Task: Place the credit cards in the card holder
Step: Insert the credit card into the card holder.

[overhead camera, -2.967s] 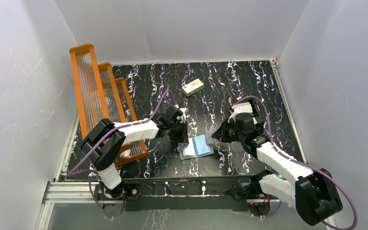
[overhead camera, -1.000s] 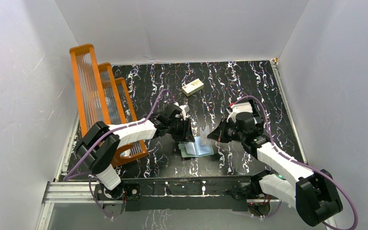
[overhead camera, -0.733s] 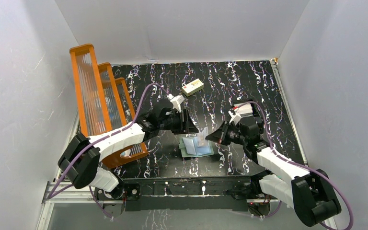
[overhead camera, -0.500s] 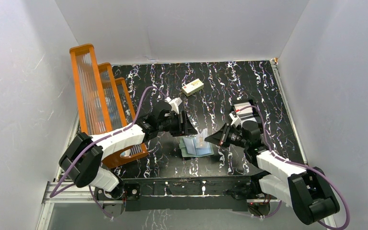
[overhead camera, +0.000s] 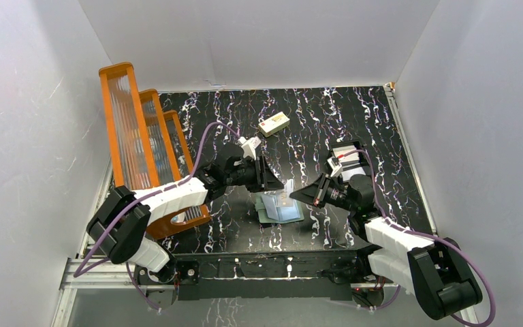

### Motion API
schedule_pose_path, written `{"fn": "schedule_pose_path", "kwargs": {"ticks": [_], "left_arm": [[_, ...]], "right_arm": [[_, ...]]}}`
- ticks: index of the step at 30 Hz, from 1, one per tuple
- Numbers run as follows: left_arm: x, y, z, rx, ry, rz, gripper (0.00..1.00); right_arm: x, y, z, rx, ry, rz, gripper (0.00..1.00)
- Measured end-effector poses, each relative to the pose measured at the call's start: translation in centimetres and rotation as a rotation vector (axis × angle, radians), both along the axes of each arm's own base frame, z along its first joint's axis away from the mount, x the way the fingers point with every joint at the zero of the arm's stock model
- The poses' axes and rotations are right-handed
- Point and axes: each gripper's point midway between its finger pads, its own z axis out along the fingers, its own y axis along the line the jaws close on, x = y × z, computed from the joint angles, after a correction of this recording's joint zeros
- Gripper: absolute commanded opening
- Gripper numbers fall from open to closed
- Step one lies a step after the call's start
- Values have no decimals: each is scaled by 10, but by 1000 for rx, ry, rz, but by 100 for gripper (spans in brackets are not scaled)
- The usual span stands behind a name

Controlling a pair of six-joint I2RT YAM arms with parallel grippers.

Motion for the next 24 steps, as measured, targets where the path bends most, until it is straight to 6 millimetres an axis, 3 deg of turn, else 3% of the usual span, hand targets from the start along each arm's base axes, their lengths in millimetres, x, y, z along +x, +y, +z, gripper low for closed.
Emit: {"fn": "schedule_pose_path", "kwargs": {"ticks": [4, 8, 12, 17, 24], "left_arm": [[-2, 2, -5, -7, 21, 7, 0], [-1, 3, -4, -26, 32, 12, 0], [-3, 2, -6, -19, 37, 13, 0], [0, 10, -28, 64, 56, 49, 0], [5, 22, -64, 182, 85, 96, 0]], "right_arm": [[-1, 0, 0, 5, 4, 4, 0], [0, -3, -6, -14, 24, -11, 28], [1, -12, -24, -113, 50, -48, 41], [15, -30, -36, -272, 19, -144, 39], [20, -48, -89, -499, 164, -161, 36]]}}
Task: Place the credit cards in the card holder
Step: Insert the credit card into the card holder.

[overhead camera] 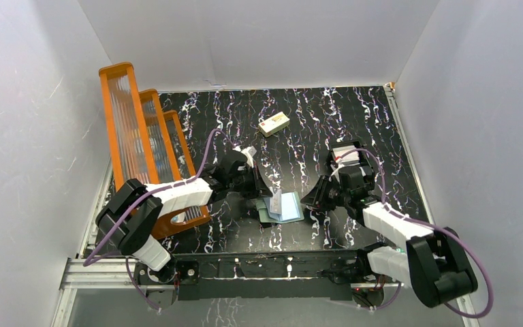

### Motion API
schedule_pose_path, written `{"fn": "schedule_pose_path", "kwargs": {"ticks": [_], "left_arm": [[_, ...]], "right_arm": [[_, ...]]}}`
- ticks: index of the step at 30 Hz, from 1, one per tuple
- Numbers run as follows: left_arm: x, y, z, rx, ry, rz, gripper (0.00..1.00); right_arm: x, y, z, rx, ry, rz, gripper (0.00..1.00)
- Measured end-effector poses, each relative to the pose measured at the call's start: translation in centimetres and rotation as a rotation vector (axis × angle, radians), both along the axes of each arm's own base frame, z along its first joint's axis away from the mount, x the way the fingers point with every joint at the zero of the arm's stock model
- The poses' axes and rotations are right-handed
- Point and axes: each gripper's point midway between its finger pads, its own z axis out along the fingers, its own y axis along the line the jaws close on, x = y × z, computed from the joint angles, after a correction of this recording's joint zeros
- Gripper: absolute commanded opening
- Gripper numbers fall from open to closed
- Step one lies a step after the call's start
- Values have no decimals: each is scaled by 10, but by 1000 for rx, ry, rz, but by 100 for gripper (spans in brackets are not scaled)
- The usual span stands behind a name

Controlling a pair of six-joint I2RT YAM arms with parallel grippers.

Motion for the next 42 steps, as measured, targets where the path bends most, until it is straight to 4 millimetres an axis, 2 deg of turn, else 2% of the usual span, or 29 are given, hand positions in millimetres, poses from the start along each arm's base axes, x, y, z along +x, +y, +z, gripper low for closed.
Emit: {"fn": "schedule_pose_path", "kwargs": {"ticks": [7, 12, 17, 20, 24, 30, 42], "left_arm": [[-3, 12, -20, 53, 25, 40, 0], [-10, 20, -32, 75, 59, 61, 0], [-11, 20, -34, 59, 74, 80, 0], [-11, 19, -34, 50, 79, 89, 0], [-10, 18, -32, 39, 92, 103, 0], [-10, 19, -34, 36, 115, 129, 0], [-9, 19, -43, 38, 156, 168, 0]], "right_arm": [[0, -1, -22, -73, 68, 26, 34], [-5, 2, -25, -84, 76, 48, 33], [-8, 2, -24, -114, 62, 58, 35], [-9, 9, -21, -135, 49, 80, 35], [-8, 16, -21, -164, 33, 98, 31], [-8, 15, -25, -198, 34, 91, 22], [-9, 16, -27, -203, 38, 74, 19]]}}
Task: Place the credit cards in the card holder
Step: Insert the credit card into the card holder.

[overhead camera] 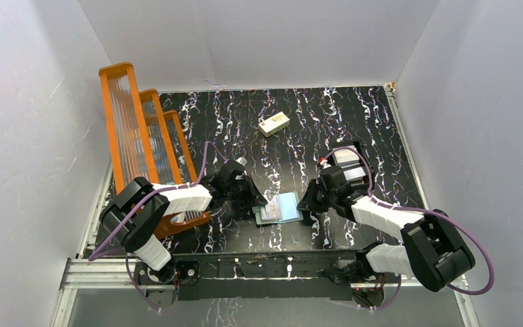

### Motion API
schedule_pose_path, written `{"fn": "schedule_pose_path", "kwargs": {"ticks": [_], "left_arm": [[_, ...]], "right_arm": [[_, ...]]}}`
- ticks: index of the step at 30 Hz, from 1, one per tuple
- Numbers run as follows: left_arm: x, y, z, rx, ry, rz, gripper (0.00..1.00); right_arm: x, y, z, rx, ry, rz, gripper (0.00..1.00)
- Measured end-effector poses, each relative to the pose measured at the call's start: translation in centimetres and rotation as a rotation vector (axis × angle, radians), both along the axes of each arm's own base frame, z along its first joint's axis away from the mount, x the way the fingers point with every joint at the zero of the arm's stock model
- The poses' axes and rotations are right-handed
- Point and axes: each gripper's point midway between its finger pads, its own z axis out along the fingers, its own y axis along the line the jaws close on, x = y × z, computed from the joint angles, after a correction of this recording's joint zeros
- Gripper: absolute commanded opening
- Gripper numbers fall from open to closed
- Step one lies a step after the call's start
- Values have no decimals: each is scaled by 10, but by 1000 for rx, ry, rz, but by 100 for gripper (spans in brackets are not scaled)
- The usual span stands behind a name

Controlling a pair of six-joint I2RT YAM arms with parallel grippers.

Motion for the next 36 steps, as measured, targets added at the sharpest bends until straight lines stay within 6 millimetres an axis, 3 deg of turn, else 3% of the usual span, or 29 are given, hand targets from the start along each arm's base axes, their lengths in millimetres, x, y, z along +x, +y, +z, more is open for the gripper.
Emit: {"fn": "schedule_pose_path", "kwargs": {"ticks": [23, 36], "left_arm": [[-3, 0, -13, 32, 64, 20, 0], [3, -7, -9, 30, 13, 45, 0]], "right_arm": [[0, 2, 0, 15, -2, -16, 17], [0, 2, 0, 29, -11, -22, 17]]}}
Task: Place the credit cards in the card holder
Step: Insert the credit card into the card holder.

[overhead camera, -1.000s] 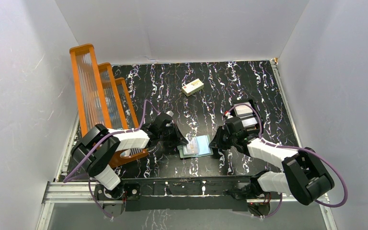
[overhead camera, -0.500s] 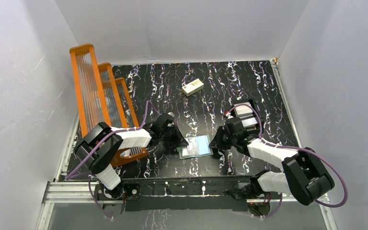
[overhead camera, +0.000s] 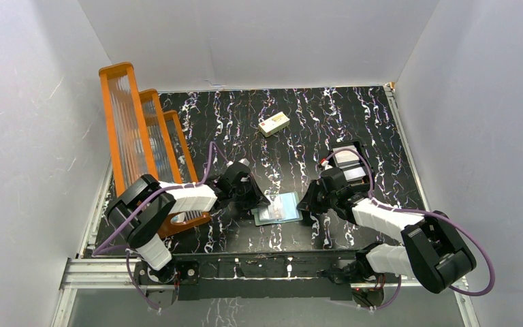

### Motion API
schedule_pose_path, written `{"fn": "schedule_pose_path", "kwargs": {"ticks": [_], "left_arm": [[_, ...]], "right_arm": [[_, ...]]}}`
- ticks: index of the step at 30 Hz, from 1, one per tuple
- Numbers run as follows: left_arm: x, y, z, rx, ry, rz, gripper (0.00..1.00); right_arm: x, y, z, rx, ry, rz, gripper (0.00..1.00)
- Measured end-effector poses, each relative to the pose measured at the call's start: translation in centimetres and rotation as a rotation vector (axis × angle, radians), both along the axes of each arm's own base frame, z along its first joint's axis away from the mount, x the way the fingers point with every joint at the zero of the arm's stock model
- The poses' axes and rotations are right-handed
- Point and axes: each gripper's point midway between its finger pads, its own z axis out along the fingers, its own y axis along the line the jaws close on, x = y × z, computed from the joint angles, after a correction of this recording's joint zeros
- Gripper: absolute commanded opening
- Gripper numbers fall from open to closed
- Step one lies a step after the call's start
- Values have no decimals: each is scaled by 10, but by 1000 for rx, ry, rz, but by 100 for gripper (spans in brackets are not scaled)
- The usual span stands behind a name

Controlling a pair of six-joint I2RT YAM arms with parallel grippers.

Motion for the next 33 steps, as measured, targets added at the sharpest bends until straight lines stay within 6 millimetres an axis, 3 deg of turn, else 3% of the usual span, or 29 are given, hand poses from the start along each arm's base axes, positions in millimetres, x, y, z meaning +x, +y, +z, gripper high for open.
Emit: {"fn": "schedule_pose_path", "kwargs": {"ticks": [4, 11, 16, 24, 33], "left_arm": [[-1, -5, 1, 2, -19, 4, 4], [-2, -13, 0, 28, -44, -17, 27], [0, -11, 3, 68, -66, -24, 34], [-1, -4, 6, 96, -78, -25, 35], [-2, -8, 5, 89, -79, -50, 32]], "right_arm": [[0, 1, 0, 9, 0, -7, 17], [-2, 3, 0, 22, 8, -5, 18], [-7, 0, 2, 3, 28, -3, 26], [3, -1, 35, -10, -38, -3, 25], [5, 5, 23, -7, -7, 15, 22]]}}
